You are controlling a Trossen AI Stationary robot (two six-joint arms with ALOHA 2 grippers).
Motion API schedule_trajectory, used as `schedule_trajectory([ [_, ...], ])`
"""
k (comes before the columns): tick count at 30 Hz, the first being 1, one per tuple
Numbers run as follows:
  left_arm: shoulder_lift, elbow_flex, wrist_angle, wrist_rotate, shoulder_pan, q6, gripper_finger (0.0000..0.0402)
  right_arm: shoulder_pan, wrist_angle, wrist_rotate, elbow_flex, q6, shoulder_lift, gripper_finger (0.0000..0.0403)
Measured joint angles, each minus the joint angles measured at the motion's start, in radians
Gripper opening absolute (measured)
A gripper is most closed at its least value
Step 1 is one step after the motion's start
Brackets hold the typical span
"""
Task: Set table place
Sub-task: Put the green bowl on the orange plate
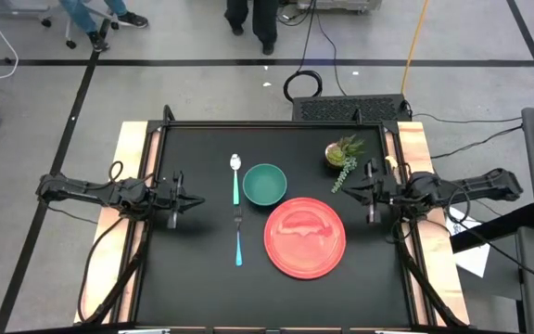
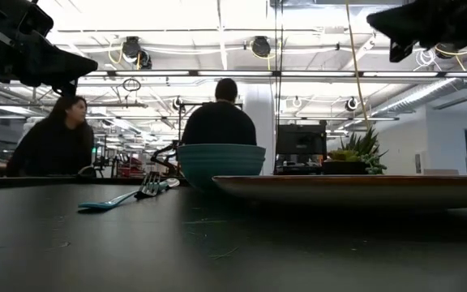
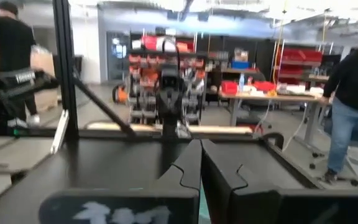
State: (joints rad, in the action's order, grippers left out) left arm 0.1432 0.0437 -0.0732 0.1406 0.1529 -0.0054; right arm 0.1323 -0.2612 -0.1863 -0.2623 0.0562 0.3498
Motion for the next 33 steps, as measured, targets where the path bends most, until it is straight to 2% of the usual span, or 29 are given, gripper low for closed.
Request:
schedule_trajectory([
  [9,0.000,0.000,0.001,0.000,0.000,0.000,0.0010,-0.074,-0.004,0.000,-0.001,-0.052,0.081,0.0000],
  [18,0.000,0.000,-0.007,0.001,0.000,0.002,0.0010,-0.222,-0.019,0.012,-0.075,-0.094,0.229,0.0000],
  [28,0.000,0.000,-0.007,0.002,0.000,0.022,0.0010,-0.362,-0.127,0.236,-0.233,-0.080,0.512,0.0000],
  [33,0.000,0.000,-0.007,0.018,0.000,0.022,0.0010,-0.393,-0.243,0.246,-0.242,-0.079,0.633,0.0000],
])
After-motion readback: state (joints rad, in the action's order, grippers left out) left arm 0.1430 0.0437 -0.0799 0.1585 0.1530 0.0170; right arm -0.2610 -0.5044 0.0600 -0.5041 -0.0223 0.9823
